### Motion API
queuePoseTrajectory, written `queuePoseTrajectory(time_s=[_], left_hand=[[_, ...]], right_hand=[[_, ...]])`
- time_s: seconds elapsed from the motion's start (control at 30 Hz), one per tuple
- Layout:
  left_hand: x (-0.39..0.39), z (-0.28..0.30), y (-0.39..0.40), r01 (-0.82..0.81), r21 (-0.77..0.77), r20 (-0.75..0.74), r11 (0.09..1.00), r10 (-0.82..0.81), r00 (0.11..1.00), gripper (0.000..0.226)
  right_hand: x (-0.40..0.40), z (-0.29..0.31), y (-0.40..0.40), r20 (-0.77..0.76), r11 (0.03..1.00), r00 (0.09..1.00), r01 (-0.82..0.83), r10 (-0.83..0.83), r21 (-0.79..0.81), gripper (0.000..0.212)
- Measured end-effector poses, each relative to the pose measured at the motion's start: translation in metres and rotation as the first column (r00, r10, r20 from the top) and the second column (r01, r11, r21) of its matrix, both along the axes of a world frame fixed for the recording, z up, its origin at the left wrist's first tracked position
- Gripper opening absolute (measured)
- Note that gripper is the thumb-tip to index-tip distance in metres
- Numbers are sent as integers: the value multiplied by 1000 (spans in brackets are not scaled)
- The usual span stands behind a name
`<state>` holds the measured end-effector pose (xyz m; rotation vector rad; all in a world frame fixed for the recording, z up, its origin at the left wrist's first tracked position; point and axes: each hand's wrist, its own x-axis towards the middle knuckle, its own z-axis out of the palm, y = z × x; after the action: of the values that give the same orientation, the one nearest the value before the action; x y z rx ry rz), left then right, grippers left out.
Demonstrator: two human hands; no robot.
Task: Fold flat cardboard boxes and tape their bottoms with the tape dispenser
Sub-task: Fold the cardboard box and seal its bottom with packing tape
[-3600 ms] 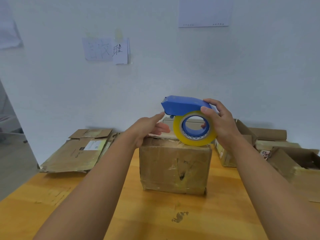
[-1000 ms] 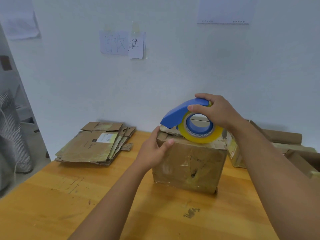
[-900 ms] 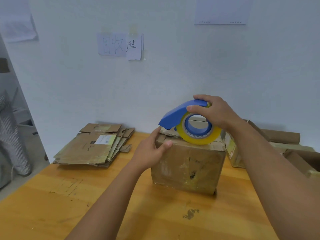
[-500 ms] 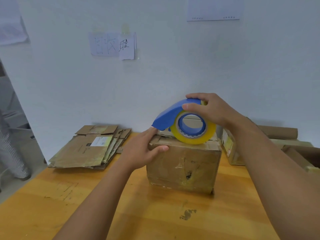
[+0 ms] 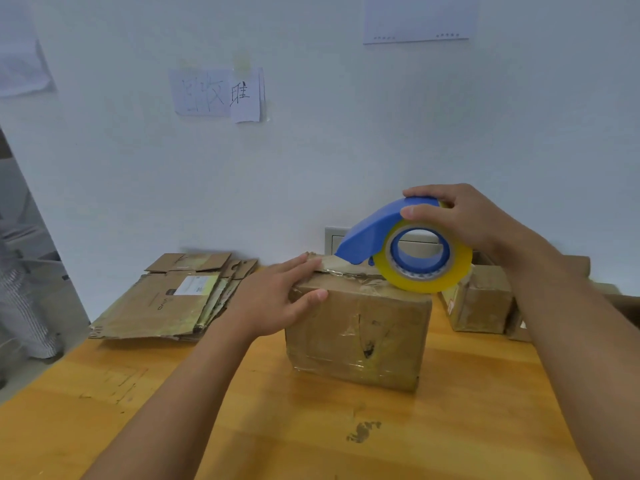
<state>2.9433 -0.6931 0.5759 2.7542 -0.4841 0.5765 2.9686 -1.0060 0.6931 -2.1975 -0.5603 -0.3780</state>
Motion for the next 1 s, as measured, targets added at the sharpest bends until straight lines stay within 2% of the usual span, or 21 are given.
queuePoseTrajectory(time_s=[0.13,0.23,0.43,0.57,0.63,0.73,0.9,1.0], left_hand=[[1,7,0,-2,77,-14,997,3,1000,67],[-1,8,-2,18,121,37,992,-23,999,62],[-4,4,-11,67,146,8,987,-69,998,71],[-3,4,-9,100,135,41,986,-106,993,63],[1,8,-7,137,179,68,974,-152,986,56],[10,17,-8,170,214,38,962,-182,983,46],[16,13,-12,162,199,33,966,-172,985,60],[17,12,-15,178,181,20,967,-185,983,60]], right_hand=[[3,0,6,-21,1000,1000,-11,11,-4,43],[5,-1,10,-29,1000,1000,-6,6,-4,46],[7,-1,13,-22,1000,1000,15,-16,-9,49],[8,1,18,-28,998,999,24,-26,-50,50],[8,1,23,-26,997,999,39,-40,-66,55],[10,1,28,-12,994,996,82,-84,-73,62],[12,-1,29,-3,986,990,137,-138,-90,65],[12,0,34,-11,984,991,131,-133,-119,66]])
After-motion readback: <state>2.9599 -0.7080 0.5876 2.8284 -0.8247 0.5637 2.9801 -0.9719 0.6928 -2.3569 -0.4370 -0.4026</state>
